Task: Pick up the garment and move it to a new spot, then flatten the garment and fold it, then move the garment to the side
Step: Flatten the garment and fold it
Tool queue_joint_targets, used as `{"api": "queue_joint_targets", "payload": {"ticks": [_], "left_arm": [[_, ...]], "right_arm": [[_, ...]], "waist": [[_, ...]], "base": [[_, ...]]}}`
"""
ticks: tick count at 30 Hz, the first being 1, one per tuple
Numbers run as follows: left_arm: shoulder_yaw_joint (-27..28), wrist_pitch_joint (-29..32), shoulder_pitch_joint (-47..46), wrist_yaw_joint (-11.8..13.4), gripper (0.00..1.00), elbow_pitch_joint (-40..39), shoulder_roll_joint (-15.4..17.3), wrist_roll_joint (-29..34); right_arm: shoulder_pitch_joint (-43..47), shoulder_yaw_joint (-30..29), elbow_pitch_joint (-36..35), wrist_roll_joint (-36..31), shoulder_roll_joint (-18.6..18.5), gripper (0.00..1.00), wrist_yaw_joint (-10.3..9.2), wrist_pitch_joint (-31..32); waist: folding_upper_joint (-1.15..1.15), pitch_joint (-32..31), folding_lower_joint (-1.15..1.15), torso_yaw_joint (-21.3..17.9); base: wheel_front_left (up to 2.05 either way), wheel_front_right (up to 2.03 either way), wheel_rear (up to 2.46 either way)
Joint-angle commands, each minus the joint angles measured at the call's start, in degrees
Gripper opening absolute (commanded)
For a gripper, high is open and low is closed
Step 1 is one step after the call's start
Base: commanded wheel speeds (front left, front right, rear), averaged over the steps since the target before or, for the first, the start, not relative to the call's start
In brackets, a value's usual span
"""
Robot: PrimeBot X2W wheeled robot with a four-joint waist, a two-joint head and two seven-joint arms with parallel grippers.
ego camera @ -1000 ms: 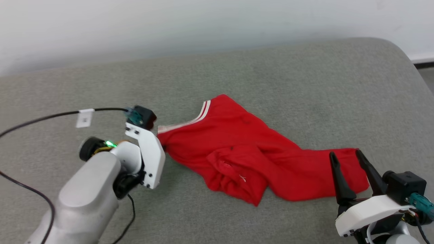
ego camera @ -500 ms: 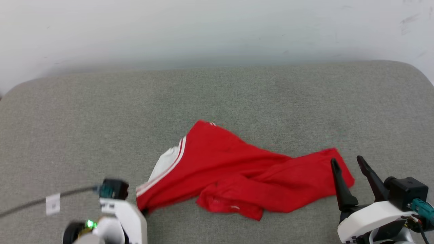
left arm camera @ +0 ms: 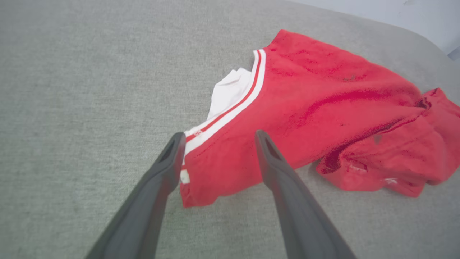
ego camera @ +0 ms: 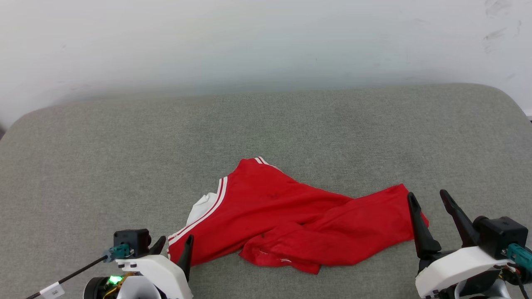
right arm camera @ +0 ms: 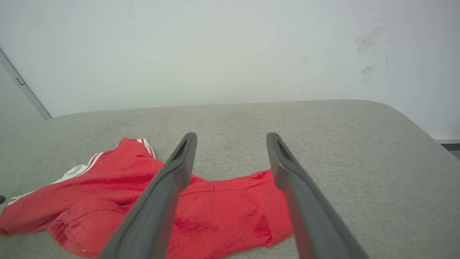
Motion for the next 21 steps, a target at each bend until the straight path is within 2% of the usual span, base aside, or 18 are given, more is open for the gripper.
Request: {"api": "queue_joint_targets", "payload": {"ticks": [1,7,11,14,21], "left_arm": [[0.2,-0.9,-0.8,0.5,1.0,-0.9,0.2,0.8],[-0.4,1.2,-4.0,0.0,1.0,-2.9,2.5,2.4],[-3.2,13.0,-8.0,-4.6,1.0,-2.5,5.8,-0.3],[-4.1,20.2,-9.4,-7.0,1.0,-1.9,7.8,-2.9],[-3.6,26.4,-10.3,-8.2,1.0,-0.1,9.0,-7.1]], "right_arm": [[0.5,0.0,-0.4,-0.1,0.1,1.0,-0.02,0.2],[0.3,0.1,-0.8,0.3,0.1,1.0,-0.01,0.5],[-0.6,0.3,-0.8,0.2,0.1,1.0,-0.02,0.3],[-0.9,0.6,-0.4,0.4,0.1,1.0,-0.02,0.1],[-1.7,0.9,0.4,0.8,0.1,1.0,-0.01,-0.6]], "waist": [[0.0,-0.3,0.0,0.1],[0.0,0.2,0.0,0.2],[0.0,1.4,0.0,0.0],[0.0,2.3,0.0,-0.4],[0.0,3.6,0.0,-1.3]], "base": [[0.0,0.0,0.0],[0.0,0.0,0.0],[0.0,0.0,0.0],[0.0,0.0,0.0],[0.0,0.0,0.0]]}}
